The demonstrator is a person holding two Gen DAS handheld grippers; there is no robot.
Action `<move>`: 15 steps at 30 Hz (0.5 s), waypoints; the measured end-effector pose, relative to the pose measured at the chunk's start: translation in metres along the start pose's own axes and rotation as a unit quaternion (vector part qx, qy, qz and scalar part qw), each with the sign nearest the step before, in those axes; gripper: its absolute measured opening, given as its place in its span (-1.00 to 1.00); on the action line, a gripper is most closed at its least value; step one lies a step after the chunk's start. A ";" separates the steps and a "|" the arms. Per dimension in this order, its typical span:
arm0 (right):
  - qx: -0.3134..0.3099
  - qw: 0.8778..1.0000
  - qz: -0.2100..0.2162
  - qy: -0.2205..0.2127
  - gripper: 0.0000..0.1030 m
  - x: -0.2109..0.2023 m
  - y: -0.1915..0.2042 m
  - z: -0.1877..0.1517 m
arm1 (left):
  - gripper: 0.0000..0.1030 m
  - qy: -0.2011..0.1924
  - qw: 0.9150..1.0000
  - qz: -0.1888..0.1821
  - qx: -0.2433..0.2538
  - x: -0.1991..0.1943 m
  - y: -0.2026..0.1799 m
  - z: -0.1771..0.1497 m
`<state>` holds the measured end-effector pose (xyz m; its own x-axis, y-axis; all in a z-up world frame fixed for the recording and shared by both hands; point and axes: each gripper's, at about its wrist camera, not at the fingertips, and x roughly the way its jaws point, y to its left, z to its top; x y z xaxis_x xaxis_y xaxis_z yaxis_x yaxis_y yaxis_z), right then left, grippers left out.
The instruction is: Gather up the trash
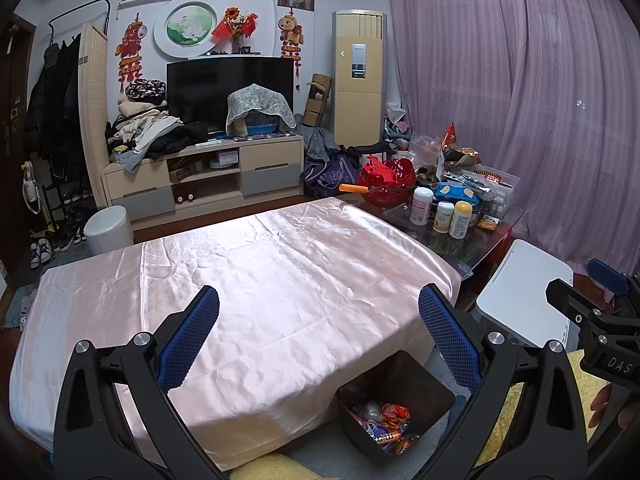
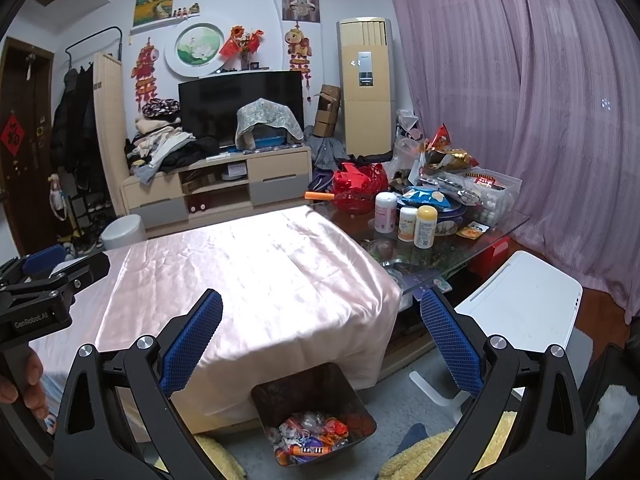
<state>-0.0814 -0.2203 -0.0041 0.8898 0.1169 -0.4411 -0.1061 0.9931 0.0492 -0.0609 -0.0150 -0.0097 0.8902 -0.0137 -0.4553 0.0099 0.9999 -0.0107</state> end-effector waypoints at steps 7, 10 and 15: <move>0.000 1.000 0.000 0.000 0.94 0.000 0.000 0.000 | 0.84 0.000 1.000 0.000 -0.001 -0.002 -0.001 0.003; 0.000 1.000 0.000 0.001 0.94 -0.001 0.001 0.000 | 0.84 0.000 1.000 0.000 0.000 -0.002 0.000 0.002; 0.002 1.000 -0.001 -0.001 0.94 0.000 0.000 -0.001 | 0.84 0.000 1.000 0.000 -0.001 -0.001 0.000 0.002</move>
<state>-0.0821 -0.2204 -0.0048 0.8911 0.1159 -0.4388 -0.1036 0.9933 0.0519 -0.0614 -0.0148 -0.0075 0.8906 -0.0145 -0.4546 0.0102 0.9999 -0.0120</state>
